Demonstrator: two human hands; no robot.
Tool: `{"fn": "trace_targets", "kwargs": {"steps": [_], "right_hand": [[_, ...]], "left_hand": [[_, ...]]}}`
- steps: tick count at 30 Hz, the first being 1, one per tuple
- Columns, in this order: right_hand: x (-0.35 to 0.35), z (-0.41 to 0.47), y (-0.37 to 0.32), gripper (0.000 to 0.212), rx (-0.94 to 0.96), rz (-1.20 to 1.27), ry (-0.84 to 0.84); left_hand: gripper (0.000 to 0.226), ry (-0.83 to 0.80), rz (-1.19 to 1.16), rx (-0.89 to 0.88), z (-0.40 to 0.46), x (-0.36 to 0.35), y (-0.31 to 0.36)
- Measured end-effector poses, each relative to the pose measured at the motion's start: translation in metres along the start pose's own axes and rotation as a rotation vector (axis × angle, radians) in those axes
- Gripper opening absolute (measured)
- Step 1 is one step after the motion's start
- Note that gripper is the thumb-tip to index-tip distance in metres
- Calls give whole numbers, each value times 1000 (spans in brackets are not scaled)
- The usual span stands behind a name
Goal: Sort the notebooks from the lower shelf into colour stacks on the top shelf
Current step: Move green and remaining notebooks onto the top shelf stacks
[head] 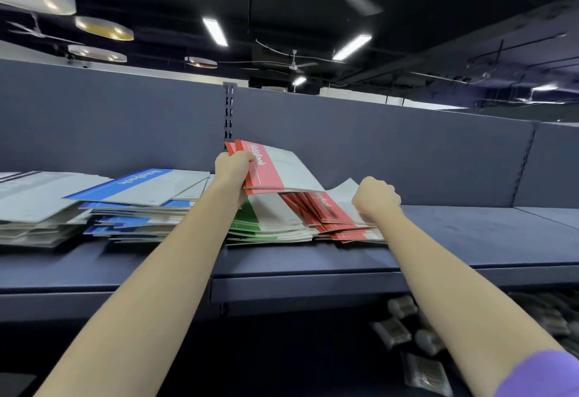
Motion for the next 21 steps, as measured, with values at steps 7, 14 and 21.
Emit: {"fn": "trace_targets", "kwargs": {"steps": [7, 14, 21], "right_hand": [[-2, -11, -37, 47, 54, 689, -167], [6, -35, -42, 36, -66, 967, -360], [10, -8, -8, 39, -95, 558, -94]], "left_hand": [[40, -49, 106, -35, 0, -8, -3], [33, -37, 201, -55, 2, -9, -4], [30, 7, 202, -70, 5, -10, -6]]}}
Point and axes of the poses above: each hand's wrist, its own z-axis towards the middle knuckle, its own x-axis out of the back of the hand, y = z × x, the point moved 2 cm from there along z, towards the middle knuckle, and after that the axes turned 15 degrees about z, right-handed, at the moved point
